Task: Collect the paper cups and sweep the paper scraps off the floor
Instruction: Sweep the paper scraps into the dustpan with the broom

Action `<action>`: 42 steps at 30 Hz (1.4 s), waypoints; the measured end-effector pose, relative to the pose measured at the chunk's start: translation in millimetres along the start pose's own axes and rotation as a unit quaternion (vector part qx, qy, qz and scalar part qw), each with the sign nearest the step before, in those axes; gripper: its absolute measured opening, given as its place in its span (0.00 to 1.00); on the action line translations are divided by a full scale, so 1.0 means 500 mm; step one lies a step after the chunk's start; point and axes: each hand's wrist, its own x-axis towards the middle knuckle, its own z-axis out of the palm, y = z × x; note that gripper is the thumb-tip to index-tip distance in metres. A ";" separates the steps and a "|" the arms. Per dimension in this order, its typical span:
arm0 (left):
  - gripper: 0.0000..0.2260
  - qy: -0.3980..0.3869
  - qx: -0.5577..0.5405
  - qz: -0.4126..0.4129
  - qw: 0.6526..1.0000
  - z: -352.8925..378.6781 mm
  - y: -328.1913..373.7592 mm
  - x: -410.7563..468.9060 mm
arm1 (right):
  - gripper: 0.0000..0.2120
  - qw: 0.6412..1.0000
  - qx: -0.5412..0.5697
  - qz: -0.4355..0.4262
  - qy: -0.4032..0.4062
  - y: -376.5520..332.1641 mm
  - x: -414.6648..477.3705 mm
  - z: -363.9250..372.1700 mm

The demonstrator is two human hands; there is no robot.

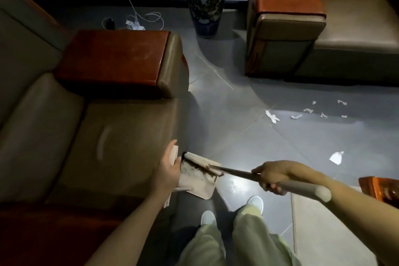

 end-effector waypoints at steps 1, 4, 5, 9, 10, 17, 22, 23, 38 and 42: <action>0.21 -0.001 0.013 0.011 1.000 -0.002 -0.004 0.004 | 0.14 0.999 0.024 0.036 -0.015 0.003 -0.009 -0.009; 0.20 -0.021 0.055 0.059 0.997 0.000 0.010 0.031 | 0.13 0.993 0.075 0.096 -0.004 0.029 -0.044 -0.038; 0.20 -0.037 0.059 0.064 0.996 0.004 0.024 0.043 | 0.14 0.991 0.089 0.101 0.003 0.042 -0.052 -0.048; 0.20 -0.108 0.077 0.057 0.990 0.039 0.096 0.104 | 0.22 0.977 0.195 0.068 0.057 0.106 -0.065 -0.122; 0.20 -0.120 0.083 0.061 0.987 0.053 0.119 0.123 | 0.22 0.969 0.228 0.059 0.071 0.121 -0.065 -0.143; 0.19 -0.181 0.148 0.131 0.963 0.186 0.335 0.293 | 0.19 0.912 0.378 0.053 0.148 0.227 -0.009 -0.312; 0.20 -0.230 0.167 0.168 0.944 0.274 0.474 0.420 | 0.17 0.874 0.436 0.073 0.201 0.287 0.030 -0.437; 0.20 -0.238 0.170 0.177 0.940 0.292 0.494 0.446 | 0.17 0.868 0.442 0.079 0.211 0.295 0.033 -0.457; 0.19 -0.342 0.193 0.263 0.881 0.522 0.707 0.760 | 0.21 0.864 0.361 0.177 0.302 0.334 0.192 -0.774; 0.20 -0.342 0.190 0.289 0.874 0.568 0.749 0.796 | 0.22 0.895 0.341 0.171 0.232 0.295 0.237 -0.793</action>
